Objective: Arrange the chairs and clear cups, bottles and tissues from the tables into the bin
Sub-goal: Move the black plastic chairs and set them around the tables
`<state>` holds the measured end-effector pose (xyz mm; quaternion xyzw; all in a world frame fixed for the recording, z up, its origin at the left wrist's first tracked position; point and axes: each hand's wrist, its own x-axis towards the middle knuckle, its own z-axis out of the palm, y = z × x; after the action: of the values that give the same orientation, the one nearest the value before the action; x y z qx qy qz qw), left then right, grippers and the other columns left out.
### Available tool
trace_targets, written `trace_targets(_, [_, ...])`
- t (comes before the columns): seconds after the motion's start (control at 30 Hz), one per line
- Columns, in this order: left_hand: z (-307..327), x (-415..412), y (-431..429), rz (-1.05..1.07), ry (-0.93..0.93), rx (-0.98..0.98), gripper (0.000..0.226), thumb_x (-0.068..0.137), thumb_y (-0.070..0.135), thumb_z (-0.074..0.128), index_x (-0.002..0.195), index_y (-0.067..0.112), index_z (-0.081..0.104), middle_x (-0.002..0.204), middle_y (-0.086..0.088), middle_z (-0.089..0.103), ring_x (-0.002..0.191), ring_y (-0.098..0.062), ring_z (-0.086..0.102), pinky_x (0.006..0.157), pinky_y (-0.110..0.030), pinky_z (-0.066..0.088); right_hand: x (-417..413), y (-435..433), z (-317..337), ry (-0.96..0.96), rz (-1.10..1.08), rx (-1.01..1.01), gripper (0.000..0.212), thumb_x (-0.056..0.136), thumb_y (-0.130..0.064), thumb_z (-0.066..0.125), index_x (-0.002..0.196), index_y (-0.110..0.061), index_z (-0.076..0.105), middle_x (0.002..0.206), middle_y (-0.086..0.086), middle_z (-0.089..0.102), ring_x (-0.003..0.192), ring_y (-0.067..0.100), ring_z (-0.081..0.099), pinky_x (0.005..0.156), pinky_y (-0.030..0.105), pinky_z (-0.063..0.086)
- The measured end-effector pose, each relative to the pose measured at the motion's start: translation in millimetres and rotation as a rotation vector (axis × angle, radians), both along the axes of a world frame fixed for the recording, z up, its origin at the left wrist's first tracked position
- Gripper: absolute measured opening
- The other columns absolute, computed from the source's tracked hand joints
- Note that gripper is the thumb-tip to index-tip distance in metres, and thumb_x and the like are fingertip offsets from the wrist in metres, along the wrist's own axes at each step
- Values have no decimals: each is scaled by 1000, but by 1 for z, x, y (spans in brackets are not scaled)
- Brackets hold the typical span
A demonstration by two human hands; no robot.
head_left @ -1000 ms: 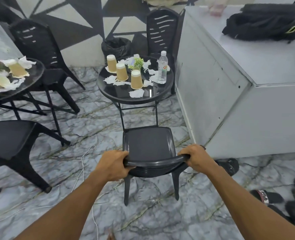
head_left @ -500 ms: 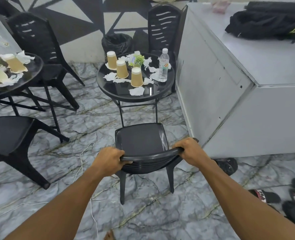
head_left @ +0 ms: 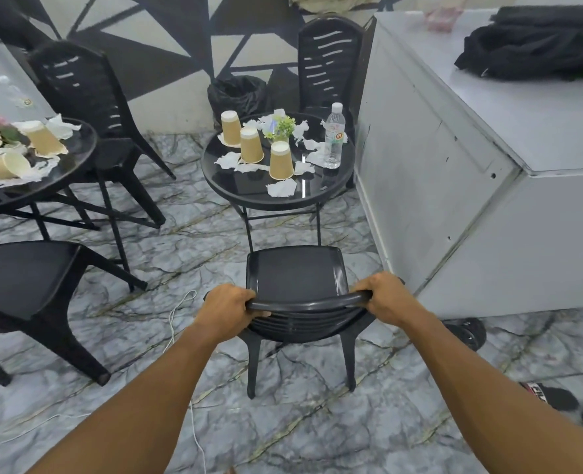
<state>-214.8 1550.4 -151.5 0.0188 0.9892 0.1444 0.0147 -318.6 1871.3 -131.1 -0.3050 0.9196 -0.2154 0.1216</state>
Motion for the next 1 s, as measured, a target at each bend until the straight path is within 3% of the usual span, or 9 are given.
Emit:
trace_targets(0.1, [-9,7,5,-15,66,-23,39,80,46,70,63,13,59,53,-3,58,52,-26,53,50,-33,42,6,8,-2,13,9,9,21,75,-1,71,67,-20,72,51,-17,50,51,0,47,52,12,32])
trace_targets(0.17, [-12,13,10,-12,73,-27,33,79,35,73,62,11,57,52,-5,57,51,-29,54,50,-34,42,8,12,-7,8,3,7,25,72,5,68,63,-19,69,51,-12,52,51,7,50,51,18,35])
trace_targets(0.3, [-14,17,16,-6,116,18,37,83,37,73,62,10,59,52,-2,56,48,-23,45,51,-32,38,5,16,-12,5,-8,19,26,71,5,67,67,-20,72,56,-4,64,56,12,58,55,26,48])
trace_targets(0.43, [-14,15,15,-8,130,13,38,81,35,77,59,12,56,50,-2,54,46,-19,36,51,-29,32,12,16,-11,4,-38,-48,20,73,-2,75,73,-22,76,56,-11,62,54,6,55,53,11,37])
trace_targets(0.57, [-17,23,18,7,143,-30,34,74,23,82,56,13,55,47,1,53,42,-21,45,49,-27,28,11,18,-7,-16,-24,-10,27,69,5,69,68,-22,73,52,-20,52,52,-3,49,53,7,32])
trace_targets(0.63, [-19,29,22,-1,150,-34,31,71,19,83,55,14,56,48,4,52,43,-20,46,48,-26,26,13,21,-7,-3,-21,-14,26,67,3,70,69,-23,73,53,-22,50,54,0,49,55,6,30])
trace_targets(0.83, [-16,9,1,-31,138,38,48,80,54,63,55,15,54,43,7,41,42,-18,42,46,-28,31,6,7,-6,-35,-62,-58,23,71,-1,73,74,-23,76,56,-17,57,56,3,53,57,11,35])
trace_targets(1.0, [-7,4,-7,10,32,72,43,84,51,71,60,18,55,48,9,45,50,-17,46,52,-30,35,-1,-8,1,-101,-87,-23,21,74,-3,75,82,-22,79,68,-10,69,65,8,62,62,16,45])
